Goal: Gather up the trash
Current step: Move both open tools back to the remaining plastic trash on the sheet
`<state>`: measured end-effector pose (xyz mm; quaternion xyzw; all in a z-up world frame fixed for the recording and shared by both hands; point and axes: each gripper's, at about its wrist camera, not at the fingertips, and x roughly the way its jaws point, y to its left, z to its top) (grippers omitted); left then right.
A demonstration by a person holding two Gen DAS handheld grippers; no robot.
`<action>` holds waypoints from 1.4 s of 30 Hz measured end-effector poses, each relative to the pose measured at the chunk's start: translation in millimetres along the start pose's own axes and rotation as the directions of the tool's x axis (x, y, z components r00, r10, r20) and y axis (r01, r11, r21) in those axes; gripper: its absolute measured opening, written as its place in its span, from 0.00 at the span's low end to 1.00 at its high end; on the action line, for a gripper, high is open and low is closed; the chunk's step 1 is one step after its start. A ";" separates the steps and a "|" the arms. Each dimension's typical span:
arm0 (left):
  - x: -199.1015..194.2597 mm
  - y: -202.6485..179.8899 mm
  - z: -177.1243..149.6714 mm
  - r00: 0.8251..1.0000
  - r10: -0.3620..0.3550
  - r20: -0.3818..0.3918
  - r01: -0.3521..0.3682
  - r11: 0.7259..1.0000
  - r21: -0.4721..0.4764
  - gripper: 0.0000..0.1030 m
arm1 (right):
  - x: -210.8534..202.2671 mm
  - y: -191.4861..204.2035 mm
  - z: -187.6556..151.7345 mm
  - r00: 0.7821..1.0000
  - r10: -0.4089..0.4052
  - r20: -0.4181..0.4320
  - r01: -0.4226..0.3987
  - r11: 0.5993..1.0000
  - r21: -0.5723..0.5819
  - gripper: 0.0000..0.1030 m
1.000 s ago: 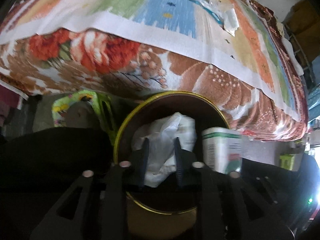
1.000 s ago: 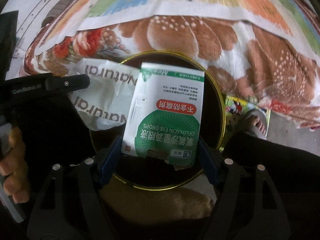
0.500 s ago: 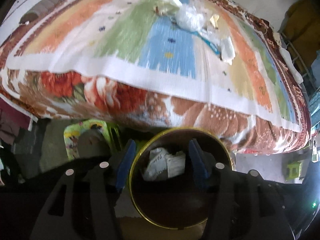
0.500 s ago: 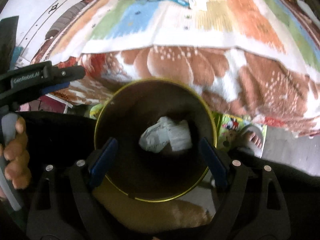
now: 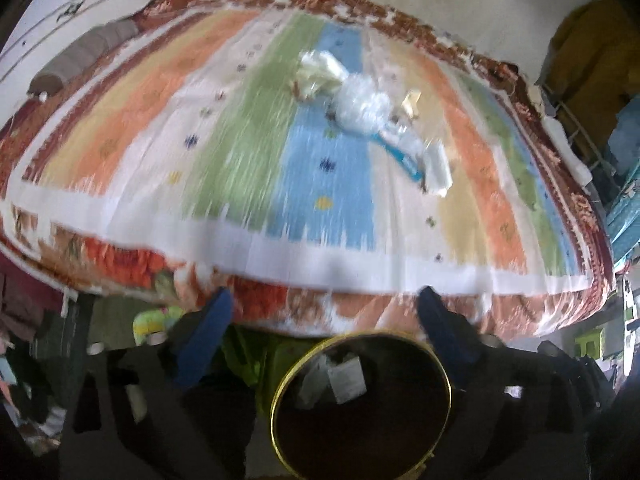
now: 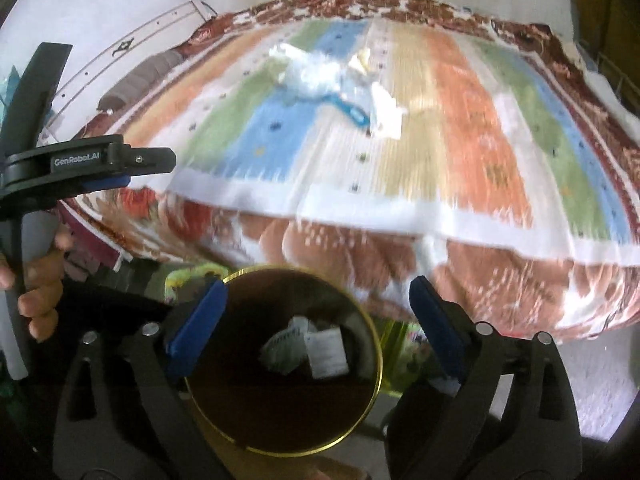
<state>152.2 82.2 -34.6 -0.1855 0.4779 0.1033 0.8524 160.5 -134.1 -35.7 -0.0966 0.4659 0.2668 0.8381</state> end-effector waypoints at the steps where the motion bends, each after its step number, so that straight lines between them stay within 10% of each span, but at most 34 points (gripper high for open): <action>1: 0.2 -1.7 4.4 1.000 0.003 0.008 -0.003 1.000 0.012 0.94 | -0.9 -2.4 7.7 1.000 -0.001 0.015 0.001 1.000 0.001 0.89; 25: 39.8 -9.1 97.8 0.984 -0.112 0.139 0.100 0.990 0.095 0.94 | 17.7 -29.1 97.8 0.985 -0.021 0.170 0.020 1.000 0.008 0.91; 42: 106.1 -4.6 135.4 0.984 -0.162 0.080 0.152 0.981 0.116 0.87 | 74.5 -73.9 161.5 0.989 0.016 0.146 -0.030 0.995 0.093 0.80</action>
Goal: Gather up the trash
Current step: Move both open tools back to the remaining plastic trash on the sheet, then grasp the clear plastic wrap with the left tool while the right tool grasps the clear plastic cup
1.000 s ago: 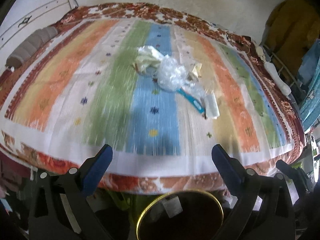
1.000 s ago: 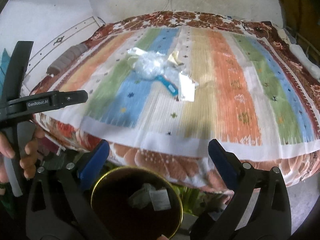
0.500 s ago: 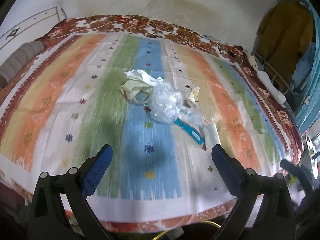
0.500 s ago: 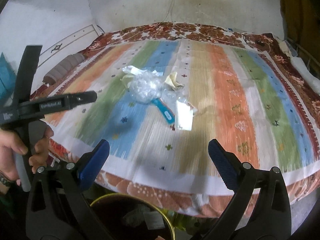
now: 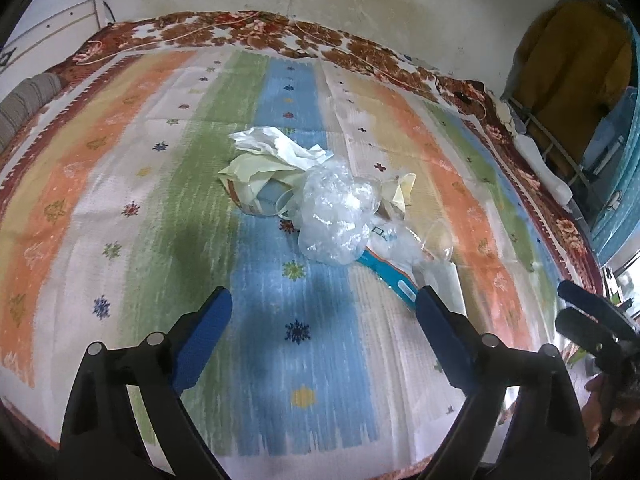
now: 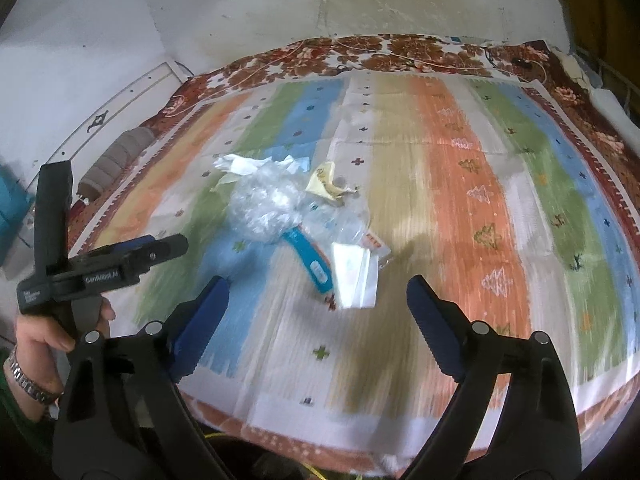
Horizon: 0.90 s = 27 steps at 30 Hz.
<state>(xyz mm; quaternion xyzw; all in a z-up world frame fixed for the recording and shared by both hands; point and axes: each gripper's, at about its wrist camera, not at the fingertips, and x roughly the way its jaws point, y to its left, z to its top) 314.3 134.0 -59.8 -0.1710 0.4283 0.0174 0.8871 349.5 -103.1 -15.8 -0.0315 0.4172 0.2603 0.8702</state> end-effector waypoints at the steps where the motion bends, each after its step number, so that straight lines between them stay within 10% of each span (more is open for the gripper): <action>1: 5.0 0.5 2.2 1.000 0.001 -0.004 -0.001 1.000 -0.002 0.85 | 6.4 -1.7 3.4 1.000 0.000 -0.002 0.000 1.000 0.004 0.78; 27: 77.9 16.5 40.4 0.994 -0.097 -0.047 0.093 0.993 -0.070 0.53 | 125.1 -33.9 44.9 0.988 0.092 -0.125 -0.070 0.983 0.170 0.39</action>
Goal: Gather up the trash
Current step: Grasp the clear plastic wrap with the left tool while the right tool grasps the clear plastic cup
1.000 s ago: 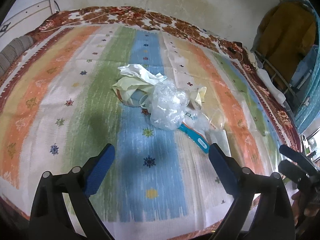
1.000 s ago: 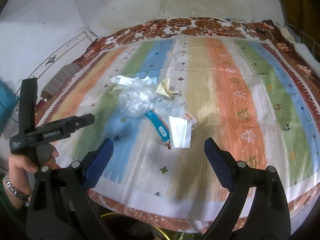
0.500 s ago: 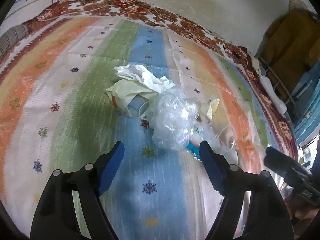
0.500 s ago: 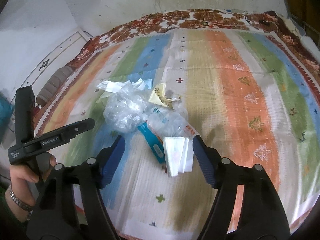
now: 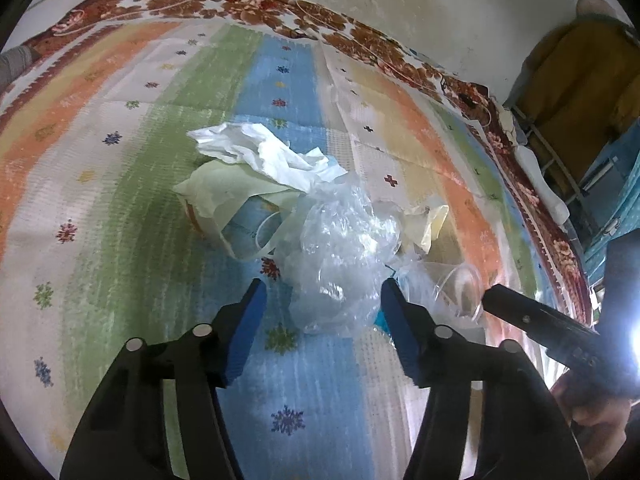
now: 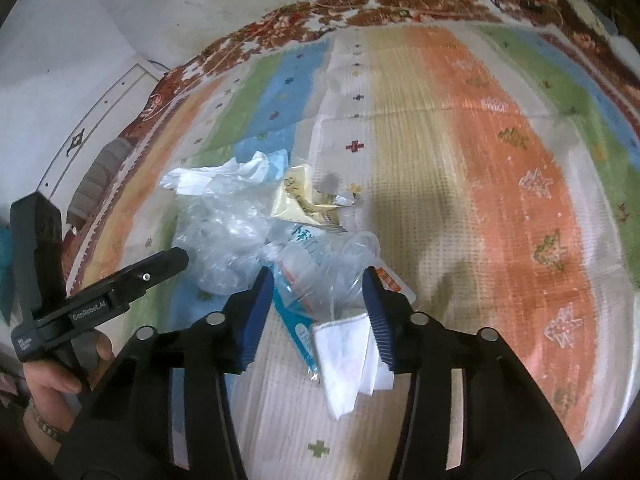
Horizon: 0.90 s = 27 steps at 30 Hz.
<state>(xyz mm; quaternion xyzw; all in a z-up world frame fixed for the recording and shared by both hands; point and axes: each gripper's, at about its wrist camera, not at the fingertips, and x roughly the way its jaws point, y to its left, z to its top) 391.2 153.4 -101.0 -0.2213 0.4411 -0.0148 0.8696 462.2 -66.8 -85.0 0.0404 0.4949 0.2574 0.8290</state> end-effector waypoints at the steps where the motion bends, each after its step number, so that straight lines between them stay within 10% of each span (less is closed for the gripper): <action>1: 4.4 0.4 0.6 1.000 -0.005 -0.008 0.005 1.000 -0.002 0.52 | 3.4 -1.8 1.4 1.000 0.006 -0.005 -0.006 1.000 0.011 0.37; 11: 18.5 -7.1 2.0 1.000 -0.009 -0.015 0.009 1.000 0.024 0.07 | 23.3 5.2 8.8 0.996 0.078 -0.033 -0.077 0.997 0.018 0.04; 27: -47.1 -28.6 -1.1 0.991 0.117 0.066 -0.119 0.992 0.026 0.03 | -48.7 49.6 -4.7 0.992 -0.028 0.121 0.056 0.971 -0.234 0.04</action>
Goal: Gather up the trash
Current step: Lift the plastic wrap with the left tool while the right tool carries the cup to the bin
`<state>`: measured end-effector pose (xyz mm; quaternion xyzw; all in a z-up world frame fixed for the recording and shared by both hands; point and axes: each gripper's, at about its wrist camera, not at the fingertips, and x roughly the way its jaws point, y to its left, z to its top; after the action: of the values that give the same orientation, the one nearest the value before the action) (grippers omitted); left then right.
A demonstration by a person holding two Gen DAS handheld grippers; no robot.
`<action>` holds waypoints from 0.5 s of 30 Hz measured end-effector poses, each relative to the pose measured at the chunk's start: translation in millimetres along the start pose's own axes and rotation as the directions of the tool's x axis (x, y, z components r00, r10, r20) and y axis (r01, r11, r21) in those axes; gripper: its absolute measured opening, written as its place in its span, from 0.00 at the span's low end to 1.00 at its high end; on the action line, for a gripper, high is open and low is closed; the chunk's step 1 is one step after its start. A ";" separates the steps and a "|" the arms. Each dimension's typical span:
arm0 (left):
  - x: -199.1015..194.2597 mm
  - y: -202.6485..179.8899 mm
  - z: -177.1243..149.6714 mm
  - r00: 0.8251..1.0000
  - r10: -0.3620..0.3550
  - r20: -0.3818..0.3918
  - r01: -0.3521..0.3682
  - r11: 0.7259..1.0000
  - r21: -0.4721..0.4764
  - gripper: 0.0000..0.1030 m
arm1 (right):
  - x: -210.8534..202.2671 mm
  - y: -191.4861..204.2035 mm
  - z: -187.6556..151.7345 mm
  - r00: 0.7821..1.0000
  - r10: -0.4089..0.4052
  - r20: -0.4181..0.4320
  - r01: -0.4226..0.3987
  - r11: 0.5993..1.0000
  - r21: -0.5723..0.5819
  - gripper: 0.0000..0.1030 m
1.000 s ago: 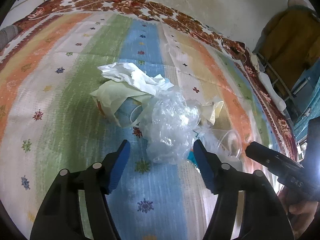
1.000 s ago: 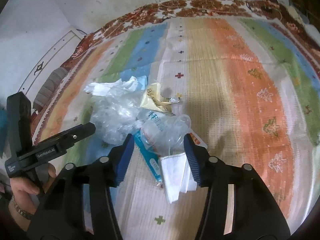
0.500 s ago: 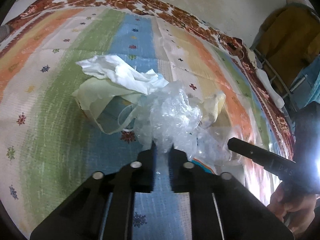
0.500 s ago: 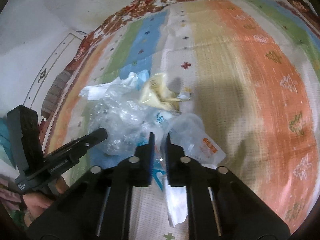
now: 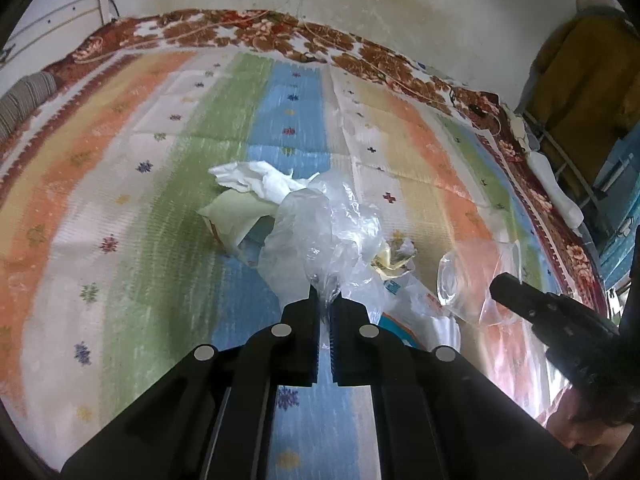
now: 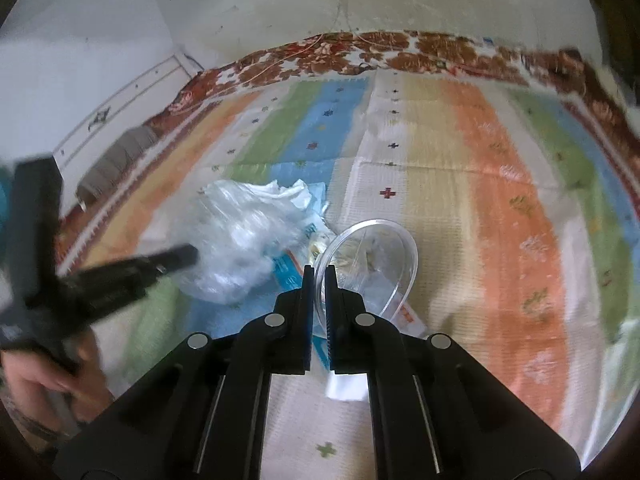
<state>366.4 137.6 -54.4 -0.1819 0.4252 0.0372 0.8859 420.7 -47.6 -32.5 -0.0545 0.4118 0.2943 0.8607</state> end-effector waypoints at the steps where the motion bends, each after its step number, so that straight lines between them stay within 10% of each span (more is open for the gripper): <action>1: -6.3 -3.5 -0.6 1.000 0.007 0.005 -0.007 1.000 0.013 0.02 | -5.8 -0.3 -1.3 1.000 -0.011 0.004 0.011 1.000 -0.008 0.04; 15: -83.7 -44.2 -20.6 0.997 -0.044 0.057 0.038 0.995 0.092 0.02 | -80.3 37.0 -16.6 0.995 -0.051 0.083 0.058 0.994 -0.091 0.04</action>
<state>307.7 96.6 10.9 -0.1488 0.3962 0.0050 0.9060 349.9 -59.9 21.6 -0.0938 0.3609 0.2914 0.8809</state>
